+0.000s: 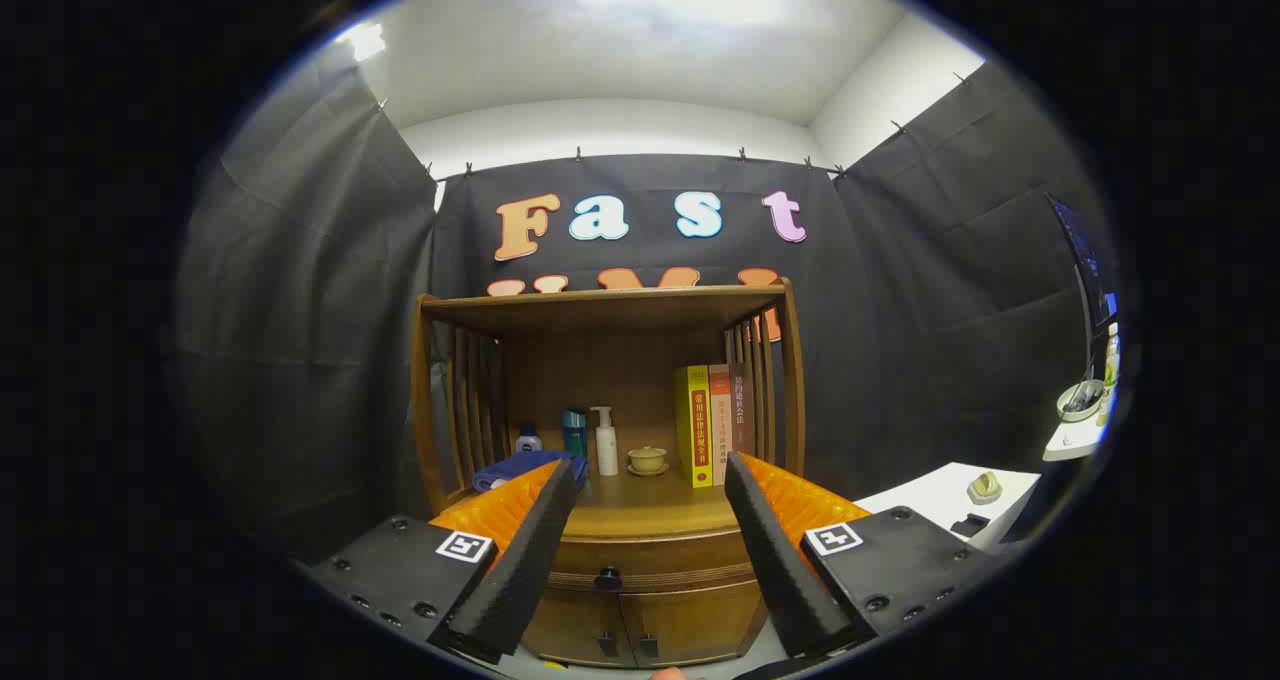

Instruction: Pull open the drawer, take out the items inside it, and place them on the countertop above the cabinet.

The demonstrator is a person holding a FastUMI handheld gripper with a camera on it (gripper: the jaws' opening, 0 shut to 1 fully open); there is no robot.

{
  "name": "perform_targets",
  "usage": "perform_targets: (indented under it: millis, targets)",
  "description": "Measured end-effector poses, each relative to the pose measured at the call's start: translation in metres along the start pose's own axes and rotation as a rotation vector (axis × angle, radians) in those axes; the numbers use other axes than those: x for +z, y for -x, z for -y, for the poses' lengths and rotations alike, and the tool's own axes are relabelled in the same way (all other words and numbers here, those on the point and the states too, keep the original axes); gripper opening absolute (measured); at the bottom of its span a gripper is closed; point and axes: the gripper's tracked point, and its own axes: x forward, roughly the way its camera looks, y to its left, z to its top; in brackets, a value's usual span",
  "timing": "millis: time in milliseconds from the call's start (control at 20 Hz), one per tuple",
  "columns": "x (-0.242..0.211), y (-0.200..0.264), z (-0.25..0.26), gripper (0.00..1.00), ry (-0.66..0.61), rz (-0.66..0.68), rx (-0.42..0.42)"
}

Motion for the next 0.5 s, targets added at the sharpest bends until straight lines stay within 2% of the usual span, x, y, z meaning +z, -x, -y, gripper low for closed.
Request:
perform_targets:
  millis: [500]
  targets:
    - [0.0,-0.0002,-0.0036,0.98,-0.005,-0.002,0.003]
